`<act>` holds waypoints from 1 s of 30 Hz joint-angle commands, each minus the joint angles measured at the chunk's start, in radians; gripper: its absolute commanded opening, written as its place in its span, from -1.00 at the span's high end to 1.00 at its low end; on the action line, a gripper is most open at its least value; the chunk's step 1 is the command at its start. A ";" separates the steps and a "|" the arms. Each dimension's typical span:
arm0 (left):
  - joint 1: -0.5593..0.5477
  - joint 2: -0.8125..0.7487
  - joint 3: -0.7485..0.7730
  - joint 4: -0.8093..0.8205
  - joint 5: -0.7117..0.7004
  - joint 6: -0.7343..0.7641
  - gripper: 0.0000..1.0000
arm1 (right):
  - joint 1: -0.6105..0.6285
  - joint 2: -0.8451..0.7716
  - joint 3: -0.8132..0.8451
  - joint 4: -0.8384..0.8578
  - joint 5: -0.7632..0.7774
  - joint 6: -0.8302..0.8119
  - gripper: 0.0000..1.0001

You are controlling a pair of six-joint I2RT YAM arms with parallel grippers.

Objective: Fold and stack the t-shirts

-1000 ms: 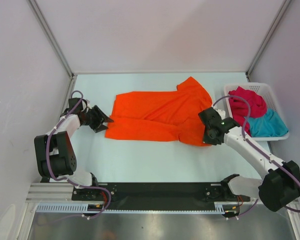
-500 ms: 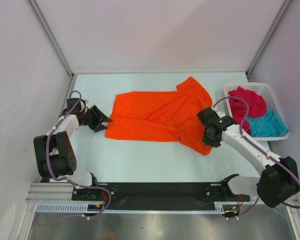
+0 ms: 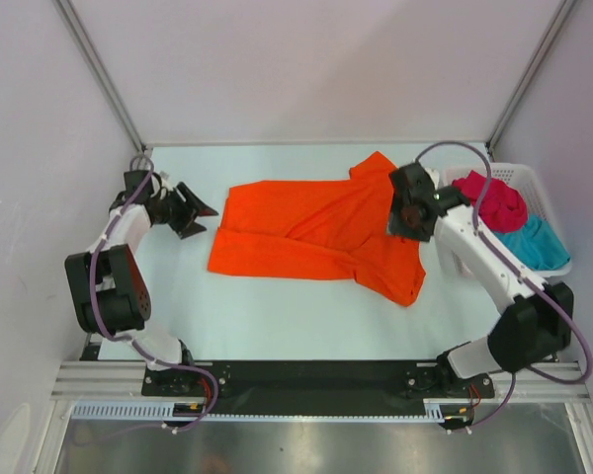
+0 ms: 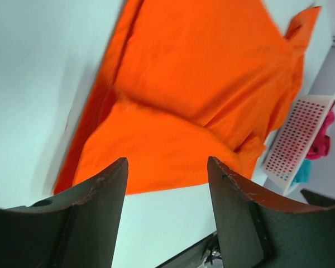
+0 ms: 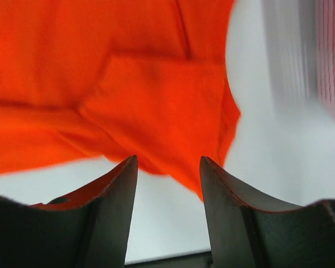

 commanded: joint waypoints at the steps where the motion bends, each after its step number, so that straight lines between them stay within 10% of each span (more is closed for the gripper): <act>1: 0.003 0.091 0.202 0.003 0.062 0.069 -0.31 | -0.073 0.215 0.233 0.143 -0.027 -0.166 -0.08; 9: -0.025 0.212 0.380 -0.067 -0.097 0.154 -0.68 | -0.172 0.559 0.611 0.258 -0.017 -0.275 -0.12; 30: -0.209 0.300 0.529 -0.026 -0.560 0.284 -0.78 | -0.395 1.220 1.265 0.245 -0.437 -0.197 -0.11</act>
